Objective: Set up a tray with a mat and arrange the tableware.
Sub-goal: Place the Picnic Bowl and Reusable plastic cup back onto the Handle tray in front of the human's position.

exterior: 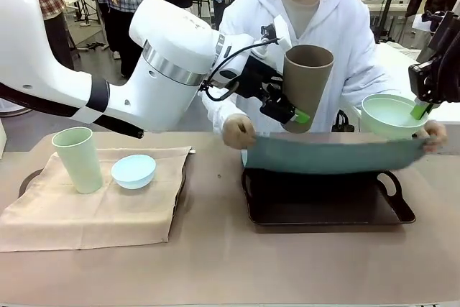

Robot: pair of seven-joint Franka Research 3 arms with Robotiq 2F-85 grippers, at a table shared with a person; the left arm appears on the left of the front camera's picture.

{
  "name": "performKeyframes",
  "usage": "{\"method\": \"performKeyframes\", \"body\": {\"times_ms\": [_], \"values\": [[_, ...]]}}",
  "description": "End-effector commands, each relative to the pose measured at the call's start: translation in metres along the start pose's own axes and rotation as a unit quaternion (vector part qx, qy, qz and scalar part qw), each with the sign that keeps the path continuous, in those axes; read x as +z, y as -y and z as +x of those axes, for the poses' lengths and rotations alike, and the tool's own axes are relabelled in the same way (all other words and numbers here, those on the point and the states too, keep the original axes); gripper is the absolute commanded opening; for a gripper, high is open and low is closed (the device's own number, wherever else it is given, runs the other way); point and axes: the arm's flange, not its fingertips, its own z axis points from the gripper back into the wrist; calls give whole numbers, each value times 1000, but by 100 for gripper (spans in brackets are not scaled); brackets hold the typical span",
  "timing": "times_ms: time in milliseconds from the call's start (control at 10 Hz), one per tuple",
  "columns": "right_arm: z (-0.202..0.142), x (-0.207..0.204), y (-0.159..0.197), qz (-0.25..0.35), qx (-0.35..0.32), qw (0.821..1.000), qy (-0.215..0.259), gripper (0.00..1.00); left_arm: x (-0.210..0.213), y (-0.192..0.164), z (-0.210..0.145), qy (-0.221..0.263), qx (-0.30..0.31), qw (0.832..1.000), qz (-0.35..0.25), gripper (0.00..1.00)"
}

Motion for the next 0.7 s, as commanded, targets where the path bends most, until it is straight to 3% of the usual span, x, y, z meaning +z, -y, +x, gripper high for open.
{"method": "performKeyframes", "body": {"times_ms": [0,600], "values": [[-2,0,1,0,-1,1000,1,0,1,-1,5,7,-6,1000,-4,0],[-2,0,1,0,-1,1000,1,0,1,-1,5,7,-6,1000,-4,0]]}}
